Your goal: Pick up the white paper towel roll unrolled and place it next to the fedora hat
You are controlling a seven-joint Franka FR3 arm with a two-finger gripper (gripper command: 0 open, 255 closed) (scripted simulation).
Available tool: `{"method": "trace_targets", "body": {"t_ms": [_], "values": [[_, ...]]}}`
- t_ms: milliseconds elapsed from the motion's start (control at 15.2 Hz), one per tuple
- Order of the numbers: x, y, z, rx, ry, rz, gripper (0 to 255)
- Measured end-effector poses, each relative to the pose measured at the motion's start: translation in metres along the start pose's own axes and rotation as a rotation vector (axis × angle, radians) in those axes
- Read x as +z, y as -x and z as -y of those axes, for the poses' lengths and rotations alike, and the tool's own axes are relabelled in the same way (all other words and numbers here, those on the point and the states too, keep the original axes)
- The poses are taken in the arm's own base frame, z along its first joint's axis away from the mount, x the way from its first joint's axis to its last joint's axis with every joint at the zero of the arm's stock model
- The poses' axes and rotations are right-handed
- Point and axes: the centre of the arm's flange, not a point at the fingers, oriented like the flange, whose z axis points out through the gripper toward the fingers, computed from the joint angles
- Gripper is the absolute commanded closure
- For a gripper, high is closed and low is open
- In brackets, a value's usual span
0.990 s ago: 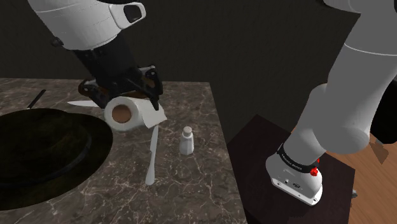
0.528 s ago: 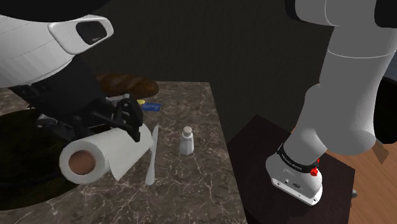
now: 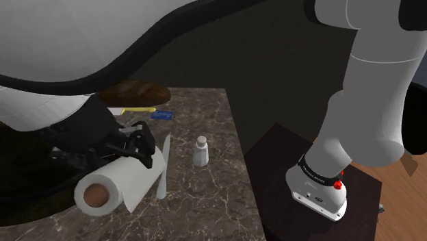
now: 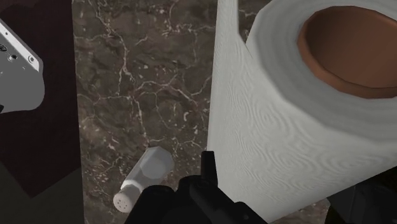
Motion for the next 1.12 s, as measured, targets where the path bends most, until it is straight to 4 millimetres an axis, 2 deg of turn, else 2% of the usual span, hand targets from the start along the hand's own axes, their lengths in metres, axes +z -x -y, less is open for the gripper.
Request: {"method": "trace_targets", "body": {"t_ms": [1122], "values": [[0.086, 0.006, 0.023, 0.000, -0.001, 0.000, 255]]}}
